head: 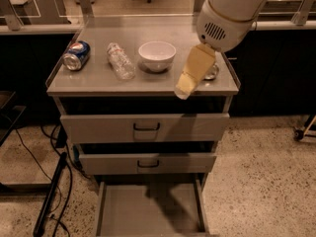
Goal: Place water bottle into bottom drawer
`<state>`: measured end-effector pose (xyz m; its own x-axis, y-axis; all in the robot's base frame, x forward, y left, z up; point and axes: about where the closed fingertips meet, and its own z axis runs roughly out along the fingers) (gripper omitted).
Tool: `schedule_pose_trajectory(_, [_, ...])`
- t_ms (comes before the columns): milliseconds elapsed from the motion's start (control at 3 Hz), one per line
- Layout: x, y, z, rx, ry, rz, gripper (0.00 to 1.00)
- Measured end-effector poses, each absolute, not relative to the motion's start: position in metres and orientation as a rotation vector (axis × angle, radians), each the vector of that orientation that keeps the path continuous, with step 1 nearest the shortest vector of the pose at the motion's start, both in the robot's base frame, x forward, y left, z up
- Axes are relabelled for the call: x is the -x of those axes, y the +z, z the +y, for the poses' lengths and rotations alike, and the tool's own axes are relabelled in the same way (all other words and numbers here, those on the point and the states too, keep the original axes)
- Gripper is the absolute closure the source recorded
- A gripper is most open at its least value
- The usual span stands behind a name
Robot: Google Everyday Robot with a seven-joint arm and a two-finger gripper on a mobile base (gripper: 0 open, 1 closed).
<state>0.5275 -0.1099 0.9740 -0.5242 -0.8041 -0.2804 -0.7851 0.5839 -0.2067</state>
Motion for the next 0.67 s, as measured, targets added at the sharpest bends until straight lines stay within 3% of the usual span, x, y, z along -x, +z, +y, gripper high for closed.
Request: schedule_pose_trajectory(667, [-0.541,0.99,-0.068,1.237,0.082,2.446,0.0])
